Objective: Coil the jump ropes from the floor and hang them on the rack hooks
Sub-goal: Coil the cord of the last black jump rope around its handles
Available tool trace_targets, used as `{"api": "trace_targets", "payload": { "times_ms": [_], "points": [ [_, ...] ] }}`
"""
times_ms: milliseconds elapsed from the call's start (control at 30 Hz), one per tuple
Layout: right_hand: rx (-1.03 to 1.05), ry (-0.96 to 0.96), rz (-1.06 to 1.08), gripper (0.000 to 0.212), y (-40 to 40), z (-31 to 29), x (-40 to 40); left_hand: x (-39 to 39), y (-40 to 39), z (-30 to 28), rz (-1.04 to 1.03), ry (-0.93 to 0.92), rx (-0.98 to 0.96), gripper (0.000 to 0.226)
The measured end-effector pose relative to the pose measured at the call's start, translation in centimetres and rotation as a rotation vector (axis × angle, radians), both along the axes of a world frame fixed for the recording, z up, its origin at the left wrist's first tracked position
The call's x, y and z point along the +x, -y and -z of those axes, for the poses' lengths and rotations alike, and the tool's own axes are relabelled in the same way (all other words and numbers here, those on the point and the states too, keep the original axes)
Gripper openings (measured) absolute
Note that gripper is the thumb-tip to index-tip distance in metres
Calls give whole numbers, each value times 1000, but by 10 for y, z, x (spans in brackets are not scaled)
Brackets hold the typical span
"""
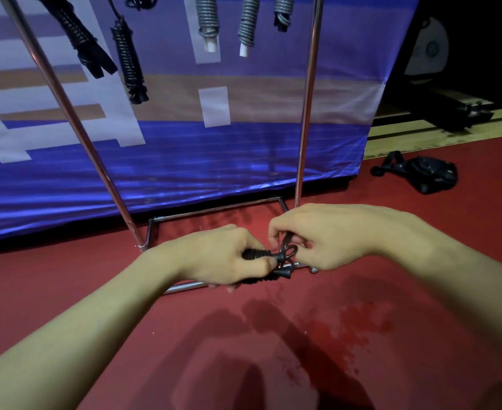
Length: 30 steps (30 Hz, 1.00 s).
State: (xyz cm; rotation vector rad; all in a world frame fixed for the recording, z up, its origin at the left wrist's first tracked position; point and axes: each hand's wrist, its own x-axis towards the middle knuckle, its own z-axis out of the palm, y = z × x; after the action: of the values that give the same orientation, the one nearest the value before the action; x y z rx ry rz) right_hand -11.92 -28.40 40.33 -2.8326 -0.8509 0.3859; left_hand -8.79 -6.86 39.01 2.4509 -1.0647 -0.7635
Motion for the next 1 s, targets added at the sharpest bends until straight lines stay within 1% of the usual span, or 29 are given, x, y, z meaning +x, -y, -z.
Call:
{"api": "trace_targets", "payload": {
  "times_ms": [100,200,267,333,367,467,533,600,667,767,900,1000],
  "points": [
    [-46,-53,14,24,0,-3,-1,5,-2,1,13,40,37,39],
    [-62,-101,6,29,-2,-3,-1,5,-2,1,25,41,72,37],
    [-58,-152,-8,24,-3,-4,-1,2,-1,1,48,30,96,37],
    [-50,-162,-15,19,-2,-5,1,0,1,2,71,16,113,38],
    [-43,-130,-23,18,-2,-5,3,0,2,2,77,9,114,38],
    [-29,63,-75,17,-9,-5,4,0,5,3,76,-8,100,41],
    [-140,235,-104,20,-15,-4,1,1,6,5,75,-7,96,41],
    [-216,437,-90,30,-16,-6,-4,2,4,8,56,-5,87,36],
    [-231,570,-59,38,-13,-13,-8,4,2,12,18,-25,28,24],
    [-217,530,-37,32,-14,-20,-14,7,-2,12,-23,-35,-94,12],
    [-102,473,1,26,-14,-21,-27,12,-10,7,-92,-41,-193,16],
    [47,360,85,17,-10,-14,-32,14,-14,6,-177,-59,-302,21]
  ]
}}
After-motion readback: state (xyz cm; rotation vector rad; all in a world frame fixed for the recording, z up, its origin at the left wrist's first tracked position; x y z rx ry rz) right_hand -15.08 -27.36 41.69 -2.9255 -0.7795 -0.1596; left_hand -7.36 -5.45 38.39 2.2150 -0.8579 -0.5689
